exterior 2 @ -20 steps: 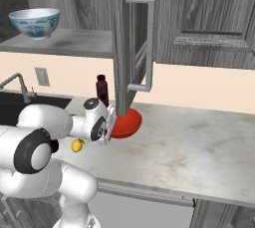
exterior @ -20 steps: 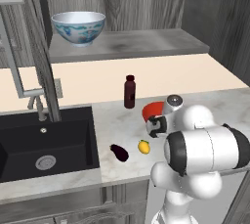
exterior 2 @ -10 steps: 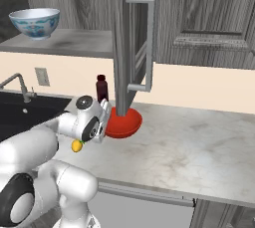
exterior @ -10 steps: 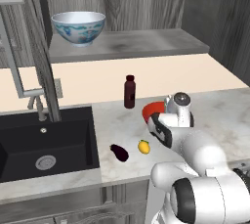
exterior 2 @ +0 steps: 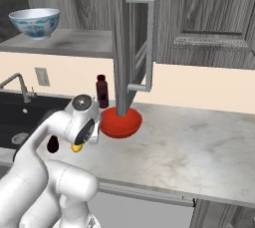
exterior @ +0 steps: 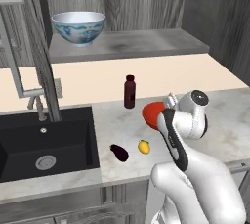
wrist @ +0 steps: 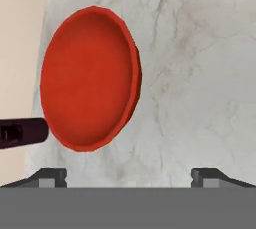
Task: Pick both bowls and place them on the counter. Then place the lemon in one bowl and place the eggplant in the other bowl.
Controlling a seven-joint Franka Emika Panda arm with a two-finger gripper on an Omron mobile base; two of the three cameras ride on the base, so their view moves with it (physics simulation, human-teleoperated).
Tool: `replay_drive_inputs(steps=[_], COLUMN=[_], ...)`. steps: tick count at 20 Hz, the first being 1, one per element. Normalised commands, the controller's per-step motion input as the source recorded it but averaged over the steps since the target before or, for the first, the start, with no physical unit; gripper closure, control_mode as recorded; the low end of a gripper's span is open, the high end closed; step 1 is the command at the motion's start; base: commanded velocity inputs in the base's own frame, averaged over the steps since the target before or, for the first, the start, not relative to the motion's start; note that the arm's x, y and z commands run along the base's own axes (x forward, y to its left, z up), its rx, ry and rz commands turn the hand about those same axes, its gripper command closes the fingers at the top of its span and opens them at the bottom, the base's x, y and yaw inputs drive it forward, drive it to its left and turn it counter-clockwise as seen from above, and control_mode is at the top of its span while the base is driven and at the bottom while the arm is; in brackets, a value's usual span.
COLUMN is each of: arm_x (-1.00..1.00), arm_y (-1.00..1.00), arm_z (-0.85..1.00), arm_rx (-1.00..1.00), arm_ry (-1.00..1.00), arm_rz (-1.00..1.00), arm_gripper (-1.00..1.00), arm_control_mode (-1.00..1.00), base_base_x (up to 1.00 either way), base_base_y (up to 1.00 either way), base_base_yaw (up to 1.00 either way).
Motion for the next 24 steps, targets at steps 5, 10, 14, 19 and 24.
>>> replay_drive_inputs(steps=[5, 10, 14, 19, 24], arm_x=[-0.38, -0.39, -0.33, -0.28, -0.24], arm_y=[0.2, 0.21, 0.22, 0.26, 0.16], arm_z=[0.56, 0.61, 0.64, 0.62, 0.61], arm_rx=[0.0, 0.0, 0.0, 0.0, 0.0], arm_ry=[0.0, 0.0, 0.0, 0.0, 0.0], arm_rz=[0.2, 0.12, 0.02, 0.0, 0.02], arm_gripper=[-1.0, -1.0, -1.0, -1.0, -1.0], arm_control_mode=[-1.0, -1.0, -1.0, -1.0, -1.0], base_base_x=[0.0, 0.0, 0.0, 0.0, 0.0], base_base_y=[0.0, 0.0, 0.0, 0.0, 0.0], base_base_yaw=[0.0, 0.0, 0.0, 0.0, 0.0])
